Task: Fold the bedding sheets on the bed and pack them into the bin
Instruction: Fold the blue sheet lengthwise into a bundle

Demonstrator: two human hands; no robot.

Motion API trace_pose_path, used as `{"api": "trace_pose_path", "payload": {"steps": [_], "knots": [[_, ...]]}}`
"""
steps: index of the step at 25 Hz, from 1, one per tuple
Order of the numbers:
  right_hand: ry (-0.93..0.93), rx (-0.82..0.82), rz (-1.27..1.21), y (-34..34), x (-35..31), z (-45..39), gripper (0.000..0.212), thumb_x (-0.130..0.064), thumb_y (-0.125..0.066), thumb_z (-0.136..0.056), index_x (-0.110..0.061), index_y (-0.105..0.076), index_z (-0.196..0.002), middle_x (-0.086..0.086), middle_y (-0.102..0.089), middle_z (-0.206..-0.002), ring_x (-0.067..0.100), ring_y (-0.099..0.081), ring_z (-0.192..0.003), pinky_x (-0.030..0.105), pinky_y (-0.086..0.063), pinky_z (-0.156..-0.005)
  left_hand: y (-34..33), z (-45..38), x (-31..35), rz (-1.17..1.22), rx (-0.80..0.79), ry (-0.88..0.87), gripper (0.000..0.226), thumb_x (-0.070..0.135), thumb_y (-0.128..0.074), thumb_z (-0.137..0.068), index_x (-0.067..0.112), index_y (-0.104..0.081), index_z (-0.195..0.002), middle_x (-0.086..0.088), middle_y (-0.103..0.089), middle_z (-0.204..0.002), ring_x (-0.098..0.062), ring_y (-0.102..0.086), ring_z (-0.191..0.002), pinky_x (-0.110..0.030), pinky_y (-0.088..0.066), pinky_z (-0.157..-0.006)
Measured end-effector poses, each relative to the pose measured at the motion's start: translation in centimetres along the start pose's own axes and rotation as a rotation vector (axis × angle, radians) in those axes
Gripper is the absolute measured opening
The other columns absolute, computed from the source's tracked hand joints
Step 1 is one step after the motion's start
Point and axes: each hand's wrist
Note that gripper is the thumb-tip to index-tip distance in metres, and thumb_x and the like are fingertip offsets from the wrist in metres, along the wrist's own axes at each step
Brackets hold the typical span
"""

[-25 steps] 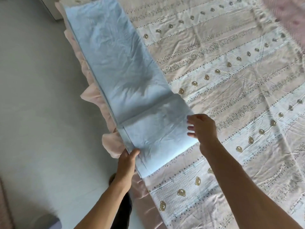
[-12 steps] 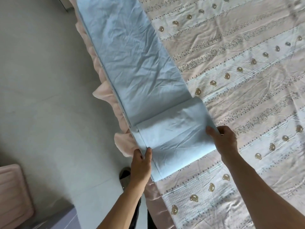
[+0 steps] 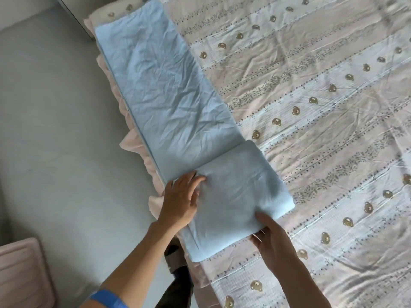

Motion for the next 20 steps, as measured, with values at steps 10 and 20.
{"api": "trace_pose_path", "payload": {"steps": [10, 20], "knots": [[0.074, -0.049, -0.047, -18.5, -9.6, 4.0, 0.013, -0.016, -0.068, -0.086, -0.004, -0.065, -0.090, 0.014, -0.063, -0.075, 0.023, -0.066, -0.060, 0.036, -0.061, -0.067, 11.3, -5.3, -0.7, 1.162, -0.073, 0.888, 0.033, 0.030, -0.052, -0.100, 0.013, -0.077, -0.088, -0.002, -0.072, -0.092, -0.026, -0.061, -0.092, -0.031, -0.047, -0.081], [0.552, 0.379, 1.267, -25.0, -7.9, -7.4, 0.043, -0.036, -0.065, -0.084, -0.026, -0.053, -0.124, -0.001, -0.044, -0.137, 0.030, -0.044, -0.121, 0.044, -0.041, -0.097, 10.3, -7.7, -7.2, 1.472, 0.057, 0.741, 0.054, 0.056, -0.066, -0.079, 0.028, -0.059, -0.125, 0.004, -0.072, -0.115, -0.017, -0.067, -0.107, -0.040, -0.054, -0.092]]}}
Point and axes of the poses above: each hand's wrist, its own z-axis away from the middle knuckle, its own y-axis out of the back of the hand, x = y × z
